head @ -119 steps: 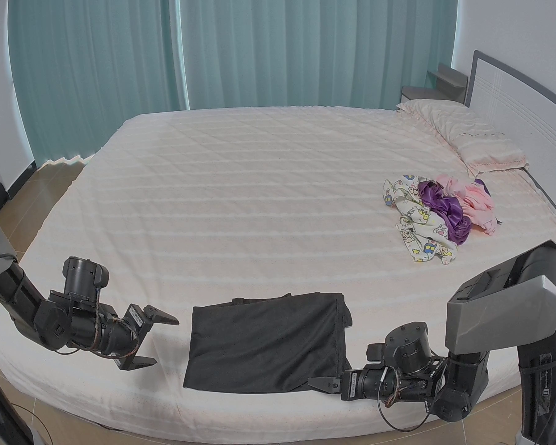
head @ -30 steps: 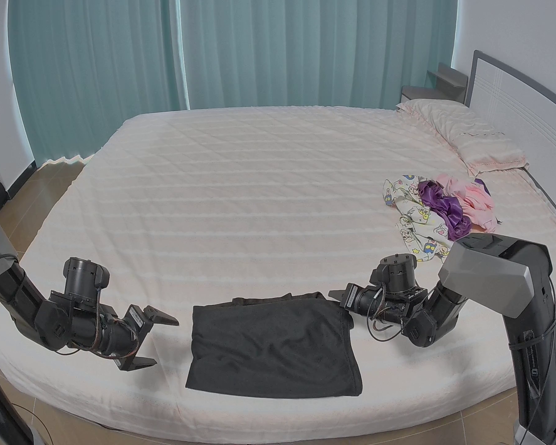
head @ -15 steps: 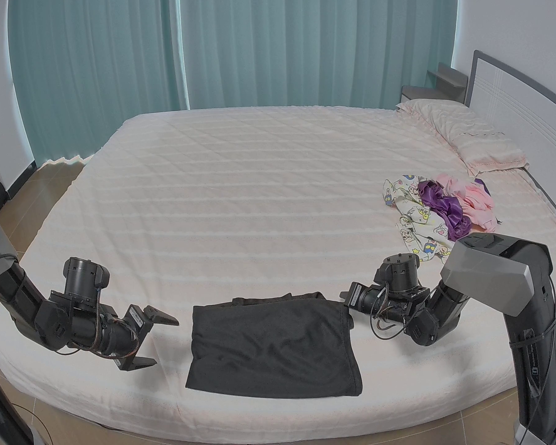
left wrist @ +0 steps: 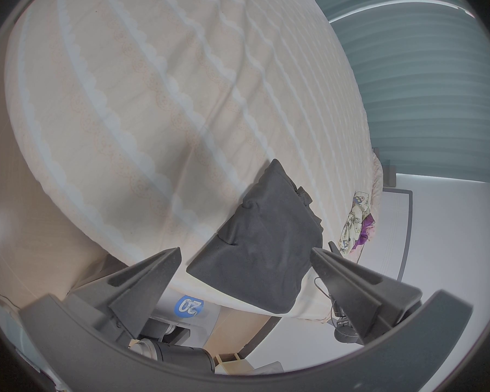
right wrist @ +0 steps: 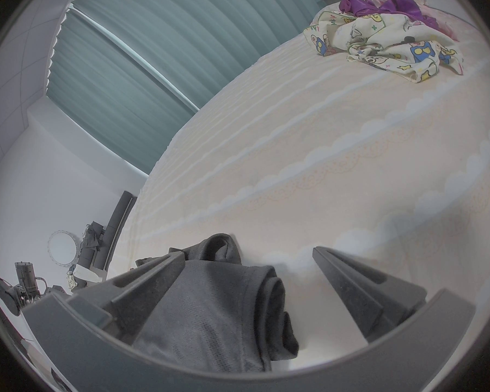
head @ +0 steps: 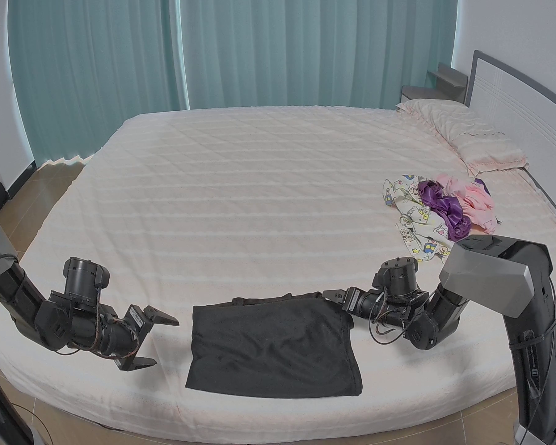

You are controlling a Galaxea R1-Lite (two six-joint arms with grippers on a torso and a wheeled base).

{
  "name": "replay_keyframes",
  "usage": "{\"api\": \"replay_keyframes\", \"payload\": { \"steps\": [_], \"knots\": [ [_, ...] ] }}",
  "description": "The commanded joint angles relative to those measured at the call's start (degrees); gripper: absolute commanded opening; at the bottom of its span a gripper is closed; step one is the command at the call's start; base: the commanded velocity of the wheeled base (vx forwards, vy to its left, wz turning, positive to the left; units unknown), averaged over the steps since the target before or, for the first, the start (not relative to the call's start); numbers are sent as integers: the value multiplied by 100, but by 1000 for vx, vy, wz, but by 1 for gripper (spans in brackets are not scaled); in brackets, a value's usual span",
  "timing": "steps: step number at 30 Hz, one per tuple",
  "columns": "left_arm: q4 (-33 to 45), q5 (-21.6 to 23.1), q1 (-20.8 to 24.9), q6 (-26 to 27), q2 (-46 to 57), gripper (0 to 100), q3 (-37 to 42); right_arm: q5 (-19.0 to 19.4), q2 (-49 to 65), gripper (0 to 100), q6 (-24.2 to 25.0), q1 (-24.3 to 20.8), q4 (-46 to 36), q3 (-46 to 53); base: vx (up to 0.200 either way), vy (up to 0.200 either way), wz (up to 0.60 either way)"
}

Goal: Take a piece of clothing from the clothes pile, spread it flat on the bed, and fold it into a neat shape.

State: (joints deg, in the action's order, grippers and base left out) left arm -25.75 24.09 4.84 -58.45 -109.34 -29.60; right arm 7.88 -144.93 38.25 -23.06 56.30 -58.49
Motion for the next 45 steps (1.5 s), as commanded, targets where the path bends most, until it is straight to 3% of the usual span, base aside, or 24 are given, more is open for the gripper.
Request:
{"api": "replay_keyframes", "payload": {
  "steps": [1,3,4,30,31,39,45],
  "knots": [
    [-1,-1,-1,-8,0,100,7,4,-17,100,24,-40,22,13,0,0,0],
    [-1,-1,-1,1,0,100,7,12,0,100,42,-40,-5,13,0,0,0],
    [-1,-1,-1,1,0,100,7,12,0,0,42,-40,-13,13,0,0,0],
    [-1,-115,43,-8,-17,100,7,-111,-96,0,165,56,162,-224,0,0,0],
    [-1,-115,43,-8,-17,100,7,-111,-96,100,165,56,162,-224,0,0,0],
    [-1,-168,272,18,44,100,-2,-128,378,100,33,74,171,259,0,0,0],
    [-475,-862,940,484,-299,100,-187,-32,756,100,-134,13,329,1191,0,0,0]
  ]
}}
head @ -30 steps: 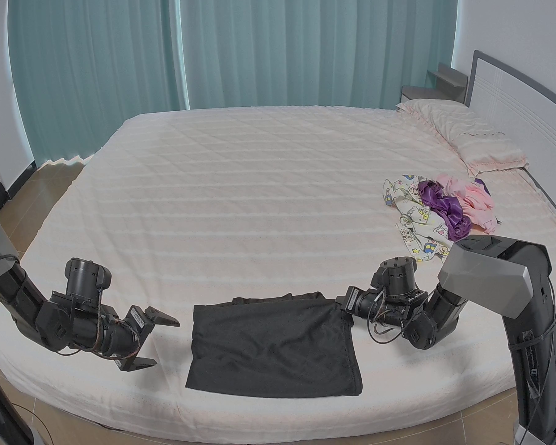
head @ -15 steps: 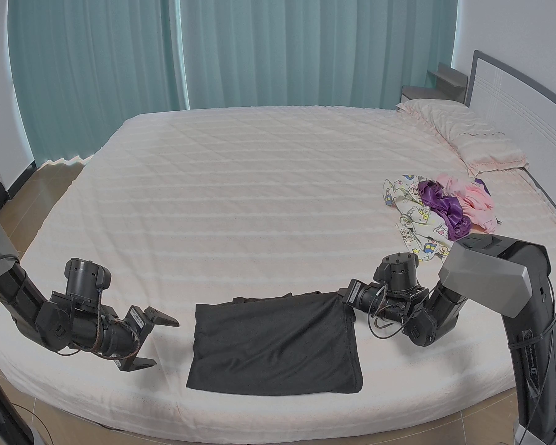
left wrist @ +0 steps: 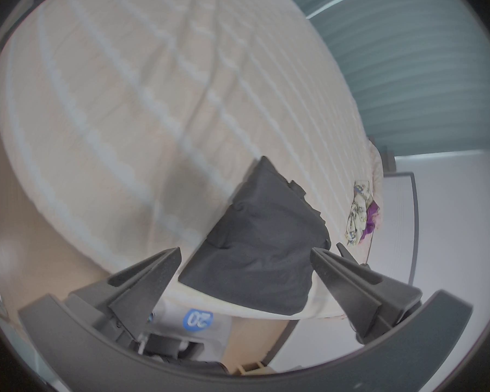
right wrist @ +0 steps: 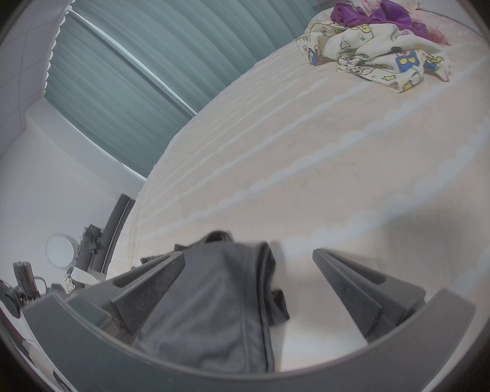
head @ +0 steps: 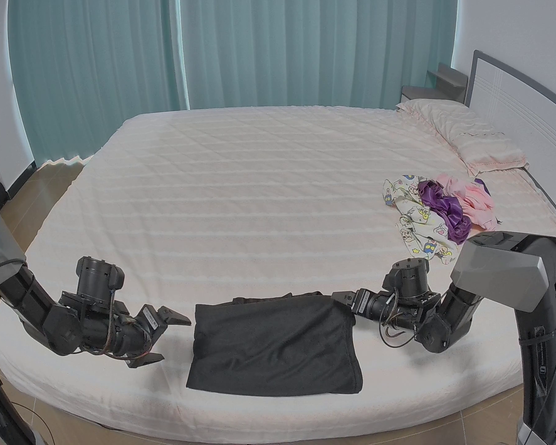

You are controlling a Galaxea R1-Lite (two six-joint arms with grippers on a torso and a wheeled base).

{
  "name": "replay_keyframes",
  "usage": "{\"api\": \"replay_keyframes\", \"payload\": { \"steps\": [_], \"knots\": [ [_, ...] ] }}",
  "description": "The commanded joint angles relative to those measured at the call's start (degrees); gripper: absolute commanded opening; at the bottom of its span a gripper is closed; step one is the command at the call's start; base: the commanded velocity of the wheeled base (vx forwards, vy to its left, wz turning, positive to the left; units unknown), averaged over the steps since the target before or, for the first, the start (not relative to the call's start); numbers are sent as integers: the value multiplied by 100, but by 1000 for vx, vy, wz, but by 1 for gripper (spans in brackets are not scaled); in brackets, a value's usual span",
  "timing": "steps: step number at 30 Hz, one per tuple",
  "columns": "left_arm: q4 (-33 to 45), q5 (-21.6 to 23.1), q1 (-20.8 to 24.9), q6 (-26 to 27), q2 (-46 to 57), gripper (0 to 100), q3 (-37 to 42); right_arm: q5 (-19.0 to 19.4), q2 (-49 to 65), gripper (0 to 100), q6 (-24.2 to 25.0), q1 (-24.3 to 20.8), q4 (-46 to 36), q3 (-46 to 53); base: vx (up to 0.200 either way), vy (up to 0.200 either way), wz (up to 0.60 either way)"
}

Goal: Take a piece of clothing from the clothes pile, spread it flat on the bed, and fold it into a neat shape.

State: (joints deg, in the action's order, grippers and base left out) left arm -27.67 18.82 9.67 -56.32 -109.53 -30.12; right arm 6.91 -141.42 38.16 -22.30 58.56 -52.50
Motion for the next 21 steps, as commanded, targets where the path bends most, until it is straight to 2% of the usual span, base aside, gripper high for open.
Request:
{"api": "replay_keyframes", "payload": {
  "steps": [1,3,4,5,6,7,12,15,21],
  "knots": [
    [-520,-546,492,490,-508,100,-222,82,370,100,-282,-170,217,786,0,0,0],
    [-696,-731,519,1035,-727,100,-240,135,387,100,-458,-214,393,997,0,0,0],
    [-696,-731,519,1079,-736,100,-240,144,396,100,-476,-214,410,1023,0,0,0],
    [-704,-740,519,1572,-903,100,-275,240,440,100,-520,-258,454,1155,0,0,0],
    [-704,-740,519,1572,-903,100,-275,240,440,100,-520,-258,454,1155,0,0,0],
    [-748,-792,527,1914,-1220,100,-354,363,449,100,-537,-337,410,1278,0,0,0],
    [-1012,-1364,642,2011,-1914,100,-723,407,414,100,-590,-469,375,1304,0,0,0],
    [-1276,-1390,721,1993,-1967,100,-688,416,431,100,-678,-513,-20,1243,0,0,0],
    [-1434,-1460,1028,2011,-2099,100,-732,451,352,100,-687,-680,-223,1084,0,0,0]
  ]
}}
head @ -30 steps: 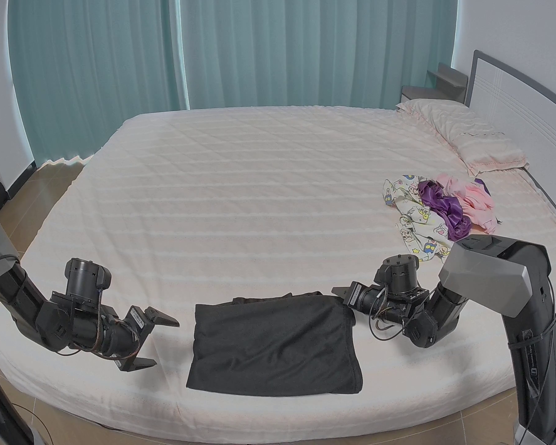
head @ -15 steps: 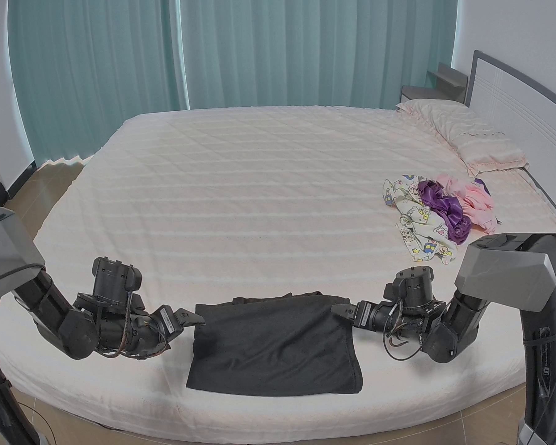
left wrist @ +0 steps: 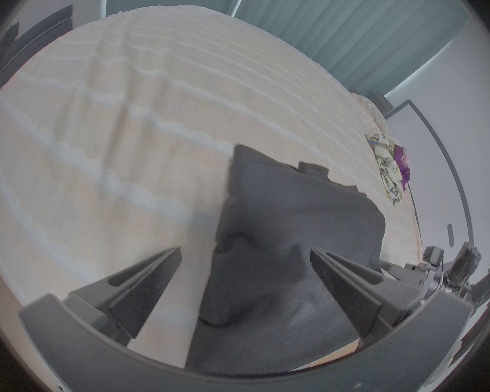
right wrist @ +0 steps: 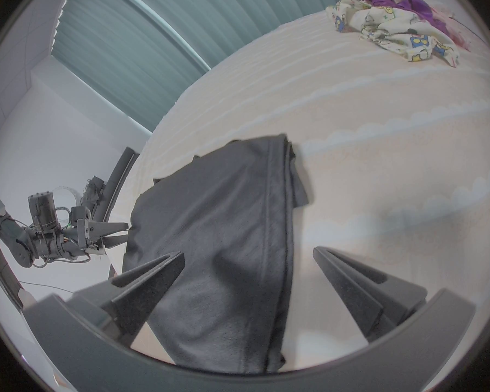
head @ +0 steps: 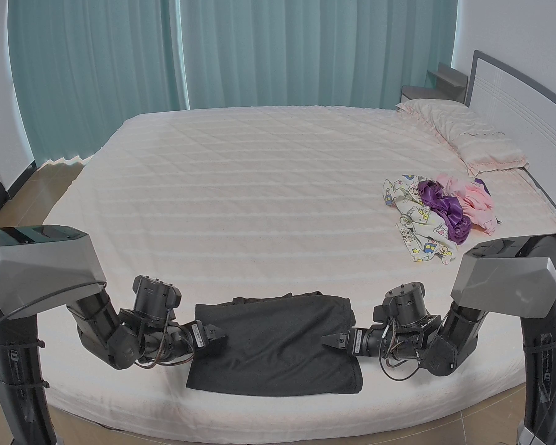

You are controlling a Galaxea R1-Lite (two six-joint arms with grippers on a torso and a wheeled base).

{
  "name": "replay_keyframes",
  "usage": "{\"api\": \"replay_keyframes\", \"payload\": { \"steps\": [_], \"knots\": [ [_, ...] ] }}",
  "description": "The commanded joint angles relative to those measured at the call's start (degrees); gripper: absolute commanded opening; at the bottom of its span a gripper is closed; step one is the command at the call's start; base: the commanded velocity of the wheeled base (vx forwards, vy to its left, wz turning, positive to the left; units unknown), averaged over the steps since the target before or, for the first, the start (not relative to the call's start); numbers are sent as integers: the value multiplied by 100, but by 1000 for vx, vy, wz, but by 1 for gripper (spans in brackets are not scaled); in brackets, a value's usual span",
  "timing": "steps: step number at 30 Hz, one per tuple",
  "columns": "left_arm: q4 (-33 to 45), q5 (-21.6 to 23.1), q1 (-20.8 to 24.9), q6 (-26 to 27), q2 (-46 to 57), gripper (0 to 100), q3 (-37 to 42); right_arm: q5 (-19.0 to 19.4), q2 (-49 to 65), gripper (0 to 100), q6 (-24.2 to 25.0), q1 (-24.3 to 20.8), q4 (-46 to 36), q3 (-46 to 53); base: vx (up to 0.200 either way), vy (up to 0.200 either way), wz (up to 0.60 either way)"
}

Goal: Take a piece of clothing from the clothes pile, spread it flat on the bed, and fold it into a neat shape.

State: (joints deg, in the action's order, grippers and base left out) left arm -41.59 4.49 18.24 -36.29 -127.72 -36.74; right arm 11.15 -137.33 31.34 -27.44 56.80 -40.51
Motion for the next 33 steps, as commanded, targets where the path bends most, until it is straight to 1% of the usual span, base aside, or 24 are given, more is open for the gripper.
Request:
{"api": "replay_keyframes", "payload": {
  "steps": [1,5,8,11,16,18,21,26,27,33],
  "knots": [
    [-42,-27,171,8,-280,100,-70,27,-57,100,-5,-165,-46,-115,0,0,0],
    [-59,-141,233,140,-359,100,-114,89,-119,100,3,-376,-230,-317,0,0,0],
    [-59,-299,286,193,-447,100,-263,89,-101,100,3,-411,-556,-493,0,0,0],
    [-59,-317,365,175,-455,100,-342,89,-84,100,30,-411,-758,-634,0,0,0],
    [-68,-326,453,157,-403,100,-342,-87,-40,100,30,-376,-819,-660,0,0,0],
    [-112,-334,461,157,-394,100,-334,-254,13,100,-23,-306,-977,-660,0,0,0],
    [-270,-475,453,149,-394,100,-298,-316,31,100,-76,-244,-1250,-704,0,0,0],
    [-516,-677,461,166,-464,100,-290,-368,4,100,-260,-262,-1285,-739,0,0,0],
    [-648,-774,461,175,-491,100,-272,-377,4,100,-304,-271,-1294,-757,0,0,0],
    [-754,-818,461,184,-438,100,-228,-368,-5,100,-313,-288,-1294,-871,0,0,0]
  ]
}}
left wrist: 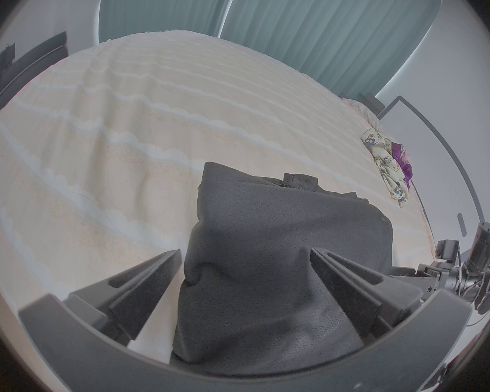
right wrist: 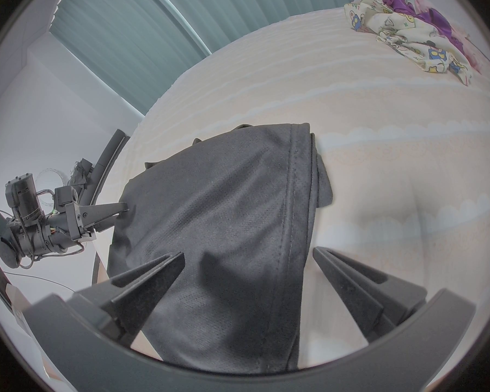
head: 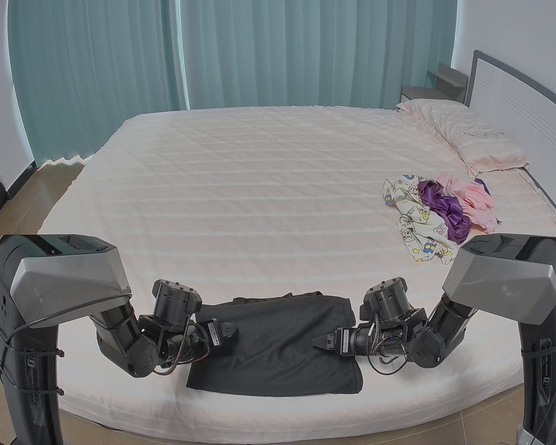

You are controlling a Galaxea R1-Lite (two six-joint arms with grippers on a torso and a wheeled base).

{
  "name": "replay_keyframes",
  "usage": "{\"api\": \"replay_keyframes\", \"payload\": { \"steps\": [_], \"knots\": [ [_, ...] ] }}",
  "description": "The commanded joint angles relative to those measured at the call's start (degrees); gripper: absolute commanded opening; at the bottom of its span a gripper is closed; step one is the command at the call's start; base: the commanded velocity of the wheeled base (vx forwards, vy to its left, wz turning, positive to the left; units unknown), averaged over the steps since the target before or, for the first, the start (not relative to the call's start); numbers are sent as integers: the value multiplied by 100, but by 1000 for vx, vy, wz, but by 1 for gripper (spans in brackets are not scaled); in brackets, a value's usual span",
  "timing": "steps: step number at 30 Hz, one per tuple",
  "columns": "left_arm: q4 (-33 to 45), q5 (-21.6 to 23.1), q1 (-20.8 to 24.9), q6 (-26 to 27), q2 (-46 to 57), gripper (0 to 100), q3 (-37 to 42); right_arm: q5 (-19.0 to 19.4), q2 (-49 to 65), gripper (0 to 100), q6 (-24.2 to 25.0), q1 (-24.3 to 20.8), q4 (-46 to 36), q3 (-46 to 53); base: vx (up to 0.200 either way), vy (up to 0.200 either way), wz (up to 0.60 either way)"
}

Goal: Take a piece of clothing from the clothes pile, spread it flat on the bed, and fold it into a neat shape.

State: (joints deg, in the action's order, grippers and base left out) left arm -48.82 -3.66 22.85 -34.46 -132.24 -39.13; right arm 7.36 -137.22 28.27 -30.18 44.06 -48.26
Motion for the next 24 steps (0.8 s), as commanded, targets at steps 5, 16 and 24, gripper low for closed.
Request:
{"api": "replay_keyframes", "payload": {
  "steps": [5,16,24],
  "knots": [
    [-75,-144,1,168,23,100,64,28,-60,100,3,-84,-29,-166,0,0,0],
    [-664,-188,141,282,-30,100,354,46,-86,100,65,-93,15,-166,0,0,0],
    [-743,-47,9,317,-267,100,266,72,-86,100,135,-93,33,-254,0,0,0]
  ]
}}
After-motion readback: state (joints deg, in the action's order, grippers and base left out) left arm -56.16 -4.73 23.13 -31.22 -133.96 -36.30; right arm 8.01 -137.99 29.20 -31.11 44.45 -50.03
